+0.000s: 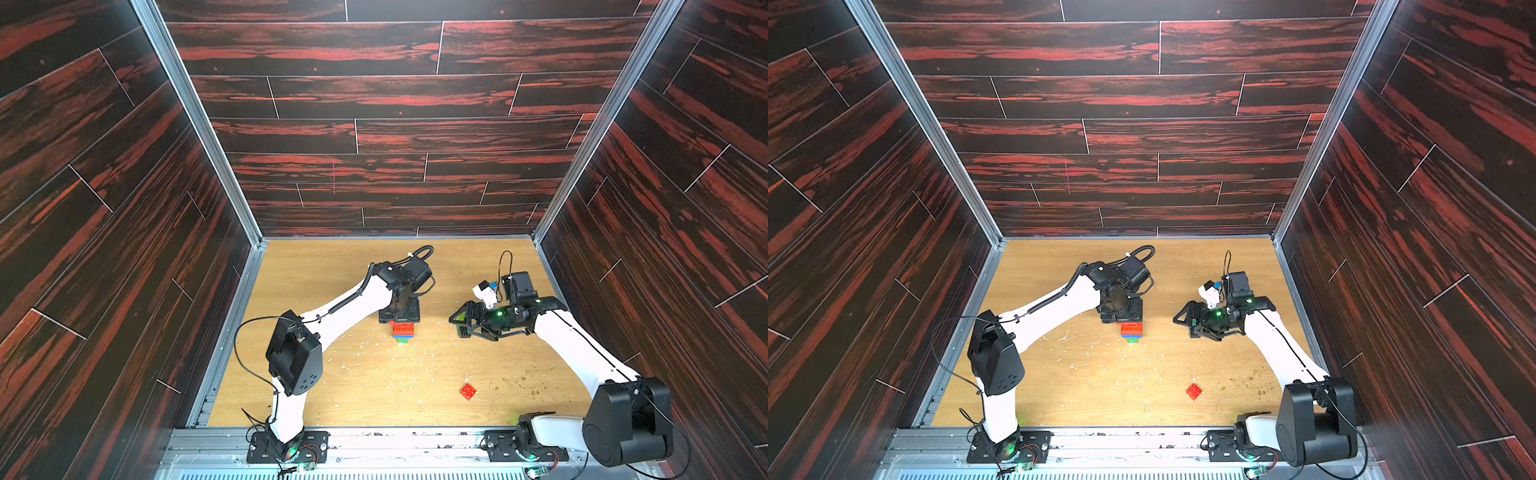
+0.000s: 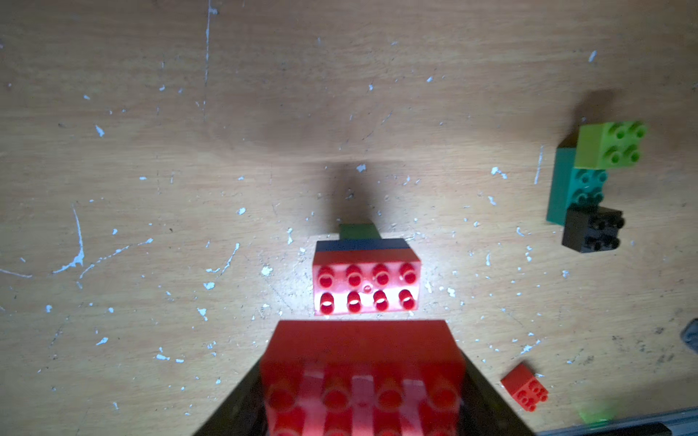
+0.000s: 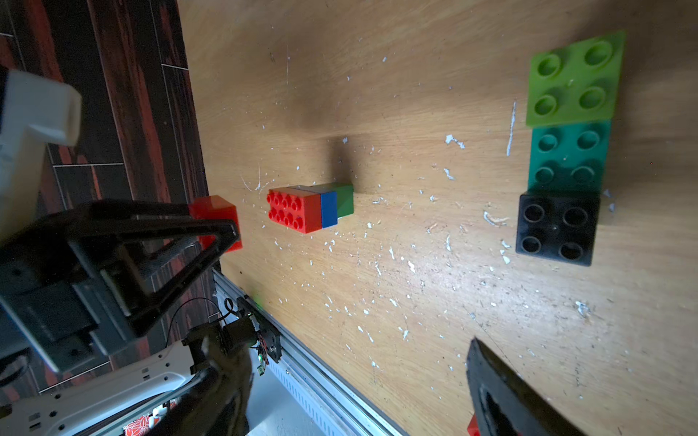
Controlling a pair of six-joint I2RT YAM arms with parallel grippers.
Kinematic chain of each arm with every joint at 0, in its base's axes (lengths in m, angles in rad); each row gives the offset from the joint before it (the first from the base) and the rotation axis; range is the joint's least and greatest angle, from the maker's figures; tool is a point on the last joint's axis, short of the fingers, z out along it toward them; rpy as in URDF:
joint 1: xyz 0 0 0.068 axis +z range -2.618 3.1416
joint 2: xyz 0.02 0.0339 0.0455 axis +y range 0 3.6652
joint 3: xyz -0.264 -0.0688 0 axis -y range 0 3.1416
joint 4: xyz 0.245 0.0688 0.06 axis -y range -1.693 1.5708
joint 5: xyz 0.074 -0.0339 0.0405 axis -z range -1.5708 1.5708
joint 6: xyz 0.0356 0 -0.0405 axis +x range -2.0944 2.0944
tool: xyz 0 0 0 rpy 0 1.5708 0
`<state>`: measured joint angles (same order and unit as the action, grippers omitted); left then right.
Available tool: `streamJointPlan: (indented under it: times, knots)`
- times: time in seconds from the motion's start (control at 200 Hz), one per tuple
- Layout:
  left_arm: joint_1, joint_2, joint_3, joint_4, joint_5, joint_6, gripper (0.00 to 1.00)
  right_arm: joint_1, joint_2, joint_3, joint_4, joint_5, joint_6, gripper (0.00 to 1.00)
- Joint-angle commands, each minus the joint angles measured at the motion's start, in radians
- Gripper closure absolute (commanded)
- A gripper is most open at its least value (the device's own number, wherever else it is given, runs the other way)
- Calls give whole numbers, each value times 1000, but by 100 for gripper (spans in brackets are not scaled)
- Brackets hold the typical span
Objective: Assemble a carrot with lego
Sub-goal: Assemble the lego brick with the lego brick.
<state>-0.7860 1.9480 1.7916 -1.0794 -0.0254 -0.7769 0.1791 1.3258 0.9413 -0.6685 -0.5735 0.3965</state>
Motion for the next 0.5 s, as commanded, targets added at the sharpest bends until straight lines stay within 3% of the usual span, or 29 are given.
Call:
streamJointPlan:
  times: [0.0, 0.496]
  knots:
    - [-6, 38, 31, -38, -5, 1, 48, -2, -21, -7, -3, -11, -8, 10]
    - [-12, 85, 43, -38, 7, 14, 48, -2, -13, 0, -2, -3, -8, 10]
